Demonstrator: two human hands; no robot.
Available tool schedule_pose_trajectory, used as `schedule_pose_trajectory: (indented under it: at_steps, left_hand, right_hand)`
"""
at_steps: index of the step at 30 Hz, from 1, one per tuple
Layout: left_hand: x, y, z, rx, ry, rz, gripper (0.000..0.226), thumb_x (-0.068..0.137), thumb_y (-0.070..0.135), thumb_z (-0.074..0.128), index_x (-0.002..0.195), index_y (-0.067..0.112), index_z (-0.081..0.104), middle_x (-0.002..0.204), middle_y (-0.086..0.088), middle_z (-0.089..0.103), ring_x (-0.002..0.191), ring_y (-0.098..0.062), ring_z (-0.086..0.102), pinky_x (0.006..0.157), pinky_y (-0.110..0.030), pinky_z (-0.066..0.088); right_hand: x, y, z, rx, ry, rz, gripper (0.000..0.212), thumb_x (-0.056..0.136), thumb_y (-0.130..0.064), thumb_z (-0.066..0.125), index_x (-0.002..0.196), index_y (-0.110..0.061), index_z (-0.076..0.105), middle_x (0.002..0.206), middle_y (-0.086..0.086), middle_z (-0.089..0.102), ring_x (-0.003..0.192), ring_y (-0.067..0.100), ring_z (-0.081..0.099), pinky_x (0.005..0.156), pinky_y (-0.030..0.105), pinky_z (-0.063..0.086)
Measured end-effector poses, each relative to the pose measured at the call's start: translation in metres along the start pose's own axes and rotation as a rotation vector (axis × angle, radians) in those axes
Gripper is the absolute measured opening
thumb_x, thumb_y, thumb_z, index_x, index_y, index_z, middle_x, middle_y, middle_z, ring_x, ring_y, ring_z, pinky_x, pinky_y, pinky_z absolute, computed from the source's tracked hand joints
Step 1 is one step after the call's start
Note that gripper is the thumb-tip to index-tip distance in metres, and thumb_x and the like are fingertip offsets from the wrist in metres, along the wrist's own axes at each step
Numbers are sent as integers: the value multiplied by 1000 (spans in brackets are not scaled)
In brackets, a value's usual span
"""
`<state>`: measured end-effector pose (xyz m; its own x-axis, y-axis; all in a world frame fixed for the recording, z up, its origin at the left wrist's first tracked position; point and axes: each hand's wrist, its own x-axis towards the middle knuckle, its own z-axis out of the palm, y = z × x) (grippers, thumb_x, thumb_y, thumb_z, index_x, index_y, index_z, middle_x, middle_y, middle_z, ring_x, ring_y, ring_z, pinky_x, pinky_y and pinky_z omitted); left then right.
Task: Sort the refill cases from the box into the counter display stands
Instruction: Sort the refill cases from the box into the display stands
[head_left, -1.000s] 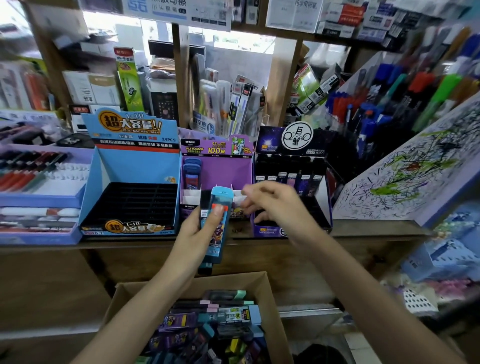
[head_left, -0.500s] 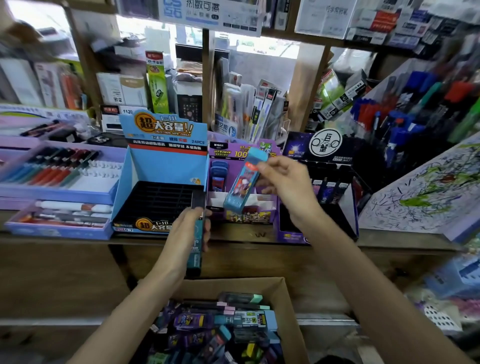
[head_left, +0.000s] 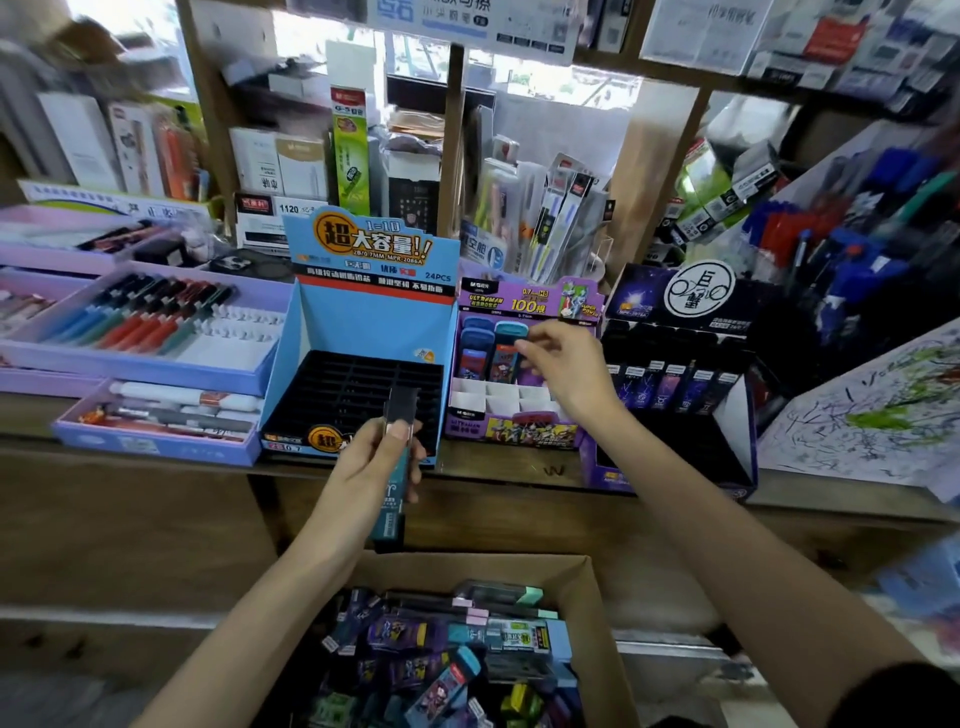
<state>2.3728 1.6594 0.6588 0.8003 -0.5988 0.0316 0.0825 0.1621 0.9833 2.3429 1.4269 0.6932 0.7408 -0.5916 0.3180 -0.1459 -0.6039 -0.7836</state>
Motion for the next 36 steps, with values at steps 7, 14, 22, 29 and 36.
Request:
schedule_pose_trajectory:
  at_steps: [7, 14, 22, 29, 36]
  left_hand:
    - [-2, -2, 0, 59, -26, 70, 20, 92, 31, 49, 96, 14, 57, 73, 6, 60, 63, -5, 55, 55, -20, 49]
    - [-3, -5, 18, 43, -90, 88, 28, 82, 36, 55, 99, 14, 57, 69, 8, 64, 62, -5, 57, 52, -19, 48]
    - [-3, -16, 49, 7, -95, -7, 25, 81, 47, 52, 98, 29, 57, 81, 9, 68, 71, -6, 65, 60, -19, 51]
    - [4, -18, 64, 262, -125, 187, 26, 98, 27, 41, 95, 9, 60, 91, -10, 60, 85, -10, 57, 73, -18, 43]
    - [8, -16, 81, 259, -164, 177, 19, 96, 30, 44, 90, 24, 61, 87, 8, 65, 75, 15, 54, 65, 1, 37]
  right_hand:
    - [-11, -10, -6, -141, -47, 127, 21, 89, -21, 63, 98, -3, 68, 85, 8, 67, 82, 20, 64, 79, 34, 52]
    - [-81, -42, -11, 317, -301, 229, 16, 92, -30, 58, 94, -17, 66, 89, -3, 70, 80, 8, 67, 73, 22, 52]
    - [-111, -37, -22, 540, -238, 231, 14, 93, -12, 56, 81, -5, 59, 77, 2, 64, 64, 3, 62, 57, 16, 47]
    - [-81, -8, -116, 412, 94, 169, 11, 92, -12, 58, 81, -12, 61, 74, 1, 66, 61, 6, 61, 56, 19, 48]
    - [-39, 46, -157, 129, 210, 92, 9, 92, -10, 58, 98, -3, 61, 89, 9, 61, 73, 7, 60, 66, 22, 51]
